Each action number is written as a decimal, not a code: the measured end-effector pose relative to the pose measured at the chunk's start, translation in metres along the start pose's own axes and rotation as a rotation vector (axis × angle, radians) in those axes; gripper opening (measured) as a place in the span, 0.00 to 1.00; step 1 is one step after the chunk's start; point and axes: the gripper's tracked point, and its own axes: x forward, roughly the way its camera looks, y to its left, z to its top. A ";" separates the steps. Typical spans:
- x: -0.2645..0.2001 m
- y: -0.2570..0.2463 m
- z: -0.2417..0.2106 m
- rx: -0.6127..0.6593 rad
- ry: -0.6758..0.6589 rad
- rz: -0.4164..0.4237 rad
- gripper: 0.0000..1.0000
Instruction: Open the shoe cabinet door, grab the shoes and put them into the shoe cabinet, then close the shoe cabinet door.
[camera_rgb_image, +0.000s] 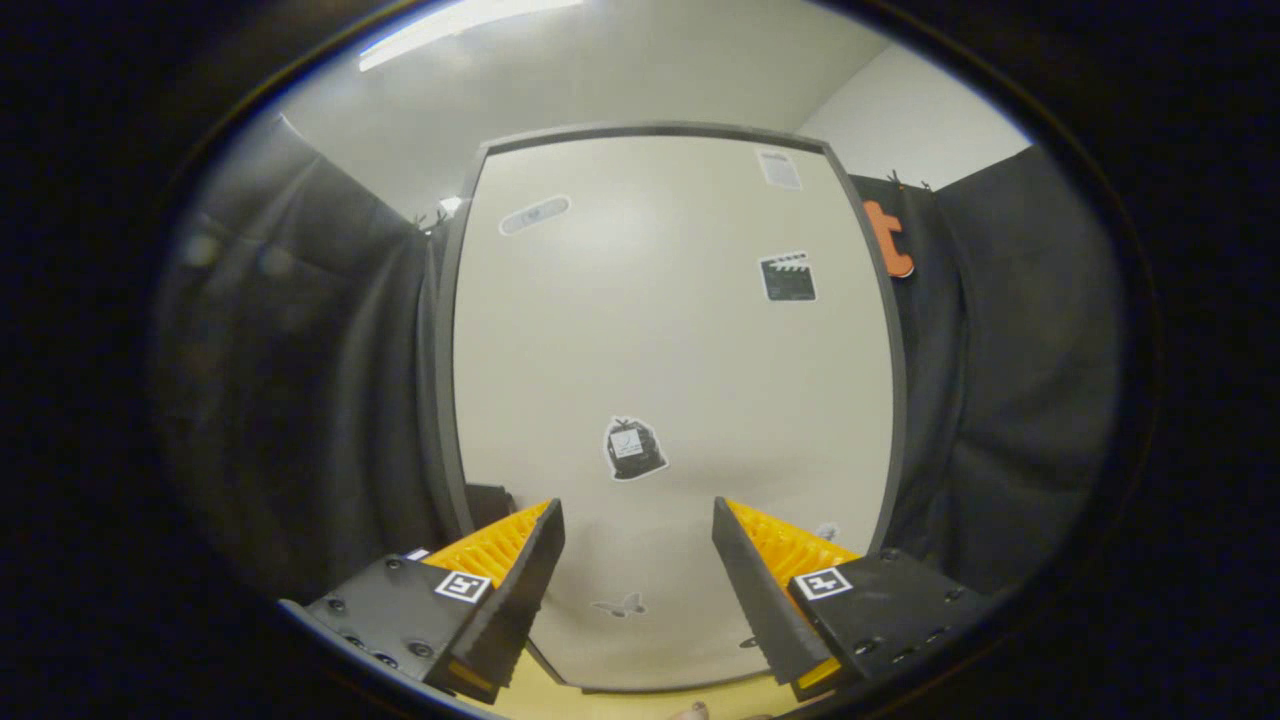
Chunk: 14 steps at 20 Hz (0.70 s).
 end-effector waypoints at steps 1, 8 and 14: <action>-0.008 0.000 0.003 -0.001 -0.004 0.004 0.94; -0.059 0.003 0.013 -0.008 -0.010 0.038 0.94; -0.098 -0.017 0.026 0.007 -0.051 0.027 0.94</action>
